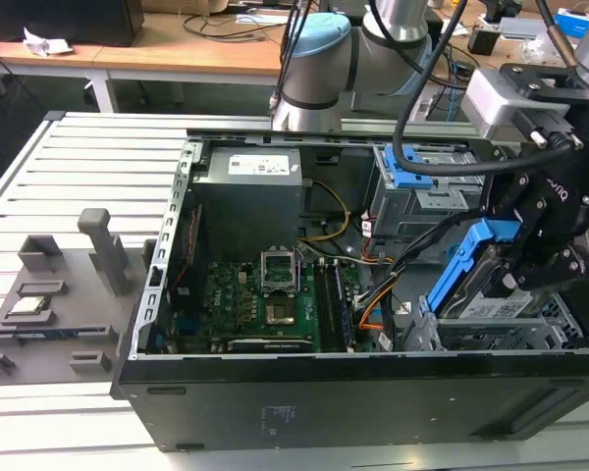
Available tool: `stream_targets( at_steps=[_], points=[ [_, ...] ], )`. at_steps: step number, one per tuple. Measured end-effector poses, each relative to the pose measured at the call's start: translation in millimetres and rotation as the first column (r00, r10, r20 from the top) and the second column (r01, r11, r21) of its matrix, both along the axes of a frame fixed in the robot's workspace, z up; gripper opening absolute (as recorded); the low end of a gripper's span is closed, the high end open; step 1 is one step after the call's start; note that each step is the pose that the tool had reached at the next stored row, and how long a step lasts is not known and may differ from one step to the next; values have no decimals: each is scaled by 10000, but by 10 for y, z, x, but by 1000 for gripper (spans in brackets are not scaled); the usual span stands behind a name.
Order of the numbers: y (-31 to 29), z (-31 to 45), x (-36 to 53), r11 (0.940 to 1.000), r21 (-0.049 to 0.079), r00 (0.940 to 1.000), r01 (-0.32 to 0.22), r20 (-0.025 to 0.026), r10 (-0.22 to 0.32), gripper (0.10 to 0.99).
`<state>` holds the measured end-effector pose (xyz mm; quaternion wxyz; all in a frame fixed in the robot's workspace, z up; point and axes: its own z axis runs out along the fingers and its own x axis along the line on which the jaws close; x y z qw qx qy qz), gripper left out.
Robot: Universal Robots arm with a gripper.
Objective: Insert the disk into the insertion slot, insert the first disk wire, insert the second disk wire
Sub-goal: 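Insert the disk into the insertion slot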
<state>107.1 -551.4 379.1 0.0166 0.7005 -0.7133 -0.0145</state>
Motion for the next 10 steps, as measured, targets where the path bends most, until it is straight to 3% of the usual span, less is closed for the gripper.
stream_targets(
  at_steps=[7,10],
  points=[
    [0,-32,0,10000,-2,10000,0,0,0,361],
    [0,-33,0,10000,-3,10000,1,-1,-1,435]
  ],
)
